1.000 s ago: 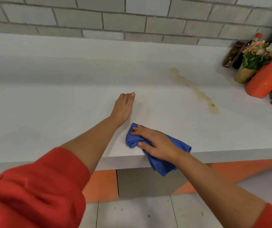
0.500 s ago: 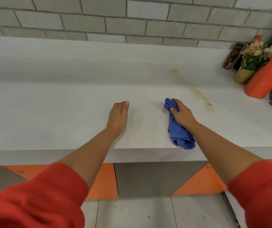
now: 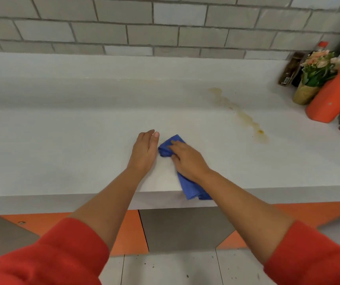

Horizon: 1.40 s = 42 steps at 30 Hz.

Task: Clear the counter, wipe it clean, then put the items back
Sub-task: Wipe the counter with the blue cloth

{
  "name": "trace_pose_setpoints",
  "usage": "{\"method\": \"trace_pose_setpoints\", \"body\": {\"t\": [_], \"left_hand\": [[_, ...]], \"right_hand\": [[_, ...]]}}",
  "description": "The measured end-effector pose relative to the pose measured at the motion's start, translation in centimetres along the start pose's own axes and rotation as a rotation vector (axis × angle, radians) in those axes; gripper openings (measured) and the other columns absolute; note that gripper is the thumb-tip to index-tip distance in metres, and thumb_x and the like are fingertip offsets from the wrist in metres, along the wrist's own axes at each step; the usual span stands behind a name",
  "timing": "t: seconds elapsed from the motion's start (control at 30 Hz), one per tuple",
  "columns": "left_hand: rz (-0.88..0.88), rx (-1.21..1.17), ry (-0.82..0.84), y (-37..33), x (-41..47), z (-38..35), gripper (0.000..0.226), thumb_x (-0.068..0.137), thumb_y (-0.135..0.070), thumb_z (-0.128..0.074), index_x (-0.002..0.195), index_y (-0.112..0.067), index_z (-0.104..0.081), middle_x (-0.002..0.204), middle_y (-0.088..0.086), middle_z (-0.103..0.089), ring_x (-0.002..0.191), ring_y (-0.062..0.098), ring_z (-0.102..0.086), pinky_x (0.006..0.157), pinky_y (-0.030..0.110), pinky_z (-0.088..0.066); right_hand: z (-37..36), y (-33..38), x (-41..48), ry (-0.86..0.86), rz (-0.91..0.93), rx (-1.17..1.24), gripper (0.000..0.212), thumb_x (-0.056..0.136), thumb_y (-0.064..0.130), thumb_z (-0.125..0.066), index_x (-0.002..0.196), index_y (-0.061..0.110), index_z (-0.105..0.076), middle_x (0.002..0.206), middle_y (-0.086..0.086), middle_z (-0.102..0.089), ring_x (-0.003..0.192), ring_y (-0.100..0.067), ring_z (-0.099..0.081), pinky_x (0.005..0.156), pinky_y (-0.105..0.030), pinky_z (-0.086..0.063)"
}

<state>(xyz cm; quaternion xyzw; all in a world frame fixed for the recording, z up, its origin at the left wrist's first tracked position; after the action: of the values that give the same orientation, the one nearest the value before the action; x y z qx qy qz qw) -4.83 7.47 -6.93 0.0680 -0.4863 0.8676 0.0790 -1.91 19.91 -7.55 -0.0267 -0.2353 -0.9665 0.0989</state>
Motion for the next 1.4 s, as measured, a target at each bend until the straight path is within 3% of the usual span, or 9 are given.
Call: {"method": "trace_pose_setpoints", "body": {"t": [0.17,0.3,0.47,0.57,0.67,0.9,1.03,1.17,1.4], "left_hand": [[0.011,0.005,-0.025,0.0,-0.2,0.3,0.040,0.102,-0.030,-0.029,0.122,-0.005,-0.054,0.122,0.012,-0.052,0.114,0.022,-0.047,0.092,0.021,-0.027],[-0.014,0.035,-0.024,-0.4,-0.3,0.1,0.040,0.102,-0.032,-0.028,0.119,-0.008,-0.055,0.117,0.007,-0.052,0.104,0.012,-0.044,0.092,0.022,-0.028],[-0.020,0.148,0.008,0.2,0.0,-0.4,0.045,0.101,-0.036,-0.025,0.107,-0.003,-0.056,0.110,0.015,-0.056,0.108,0.026,-0.049,0.091,0.031,-0.034],[-0.020,0.198,0.012,0.3,0.1,-0.5,0.048,0.101,-0.037,-0.026,0.120,-0.004,-0.053,0.122,0.016,-0.054,0.118,0.028,-0.046,0.099,0.036,-0.034],[-0.012,0.244,0.004,0.3,-0.1,-0.5,0.049,0.101,-0.037,-0.027,0.126,-0.003,-0.052,0.126,0.017,-0.052,0.121,0.030,-0.045,0.102,0.038,-0.033],[0.009,0.355,0.053,-0.5,-0.6,-0.8,0.073,0.092,-0.059,-0.016,0.129,-0.004,-0.048,0.131,0.015,-0.048,0.127,0.029,-0.038,0.107,0.043,-0.033],[-0.033,0.385,0.035,-1.2,-1.1,-1.1,0.054,0.100,-0.039,-0.027,0.136,-0.002,-0.042,0.138,0.017,-0.041,0.133,0.033,-0.034,0.113,0.043,-0.024],[-0.035,0.386,0.020,-1.1,-0.9,-1.2,0.054,0.100,-0.040,-0.027,0.136,-0.003,-0.042,0.138,0.016,-0.041,0.132,0.031,-0.034,0.110,0.041,-0.028],[-0.045,0.387,0.009,-0.9,-0.7,-1.2,0.051,0.100,-0.038,-0.030,0.137,-0.005,-0.042,0.139,0.016,-0.040,0.130,0.031,-0.037,0.108,0.041,-0.029]], "right_hand": [[0.8,0.1,-8.4,0.103,0.220,0.209,0.034,0.087,0.007,-0.047,0.117,0.009,-0.065,0.132,0.002,-0.057,0.126,-0.008,-0.047,0.103,-0.007,-0.025],[5.5,-6.9,-11.7,0.037,0.041,0.402,0.035,0.080,-0.003,-0.052,0.104,0.018,-0.067,0.116,0.019,-0.059,0.112,0.014,-0.052,0.101,-0.012,-0.034],[7.4,-11.8,-8.7,-0.122,-0.293,-0.071,0.044,0.099,0.017,-0.039,0.143,0.013,-0.037,0.153,-0.004,-0.029,0.140,-0.020,-0.029,0.109,-0.019,-0.018],[4.0,-6.2,-7.6,-0.087,-0.094,-0.125,0.045,0.101,0.024,-0.035,0.144,0.013,-0.035,0.156,-0.007,-0.023,0.144,-0.019,-0.022,0.114,-0.022,-0.010],[1.9,-1.5,-10.0,-0.072,0.202,-0.025,0.041,0.092,0.021,-0.037,0.122,0.007,-0.062,0.134,-0.014,-0.055,0.125,-0.025,-0.050,0.105,-0.025,-0.033],[10.9,-9.1,-14.4,-0.094,0.032,0.479,0.029,0.090,-0.008,-0.051,0.106,0.012,-0.063,0.104,0.000,-0.063,0.091,0.020,-0.055,0.085,0.001,-0.037],[16.2,-16.9,-14.8,-0.407,-0.267,0.373,0.032,0.095,0.001,-0.046,0.124,0.008,-0.057,0.121,-0.007,-0.061,0.110,-0.016,-0.056,0.091,-0.018,-0.041],[13.5,-21.3,-15.5,-0.355,-0.525,0.083,0.036,0.097,0.002,-0.036,0.129,0.003,-0.052,0.134,-0.016,-0.052,0.122,-0.033,-0.047,0.098,-0.032,-0.034],[4.0,-7.4,-13.9,-0.275,-0.061,-0.093,0.049,0.088,0.036,-0.039,0.125,0.009,-0.056,0.132,-0.016,-0.053,0.127,-0.032,-0.046,0.113,-0.040,-0.023]]}}
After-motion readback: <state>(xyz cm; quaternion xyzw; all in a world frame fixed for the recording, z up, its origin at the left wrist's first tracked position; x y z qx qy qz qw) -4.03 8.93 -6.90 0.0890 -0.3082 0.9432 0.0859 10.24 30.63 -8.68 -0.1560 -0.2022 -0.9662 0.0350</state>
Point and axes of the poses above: each hand's wrist, its own x-axis towards the middle knuckle, its own z-axis out of the back of the hand, y = z × x, the point moved 7 cm from there along x, towards the middle knuckle
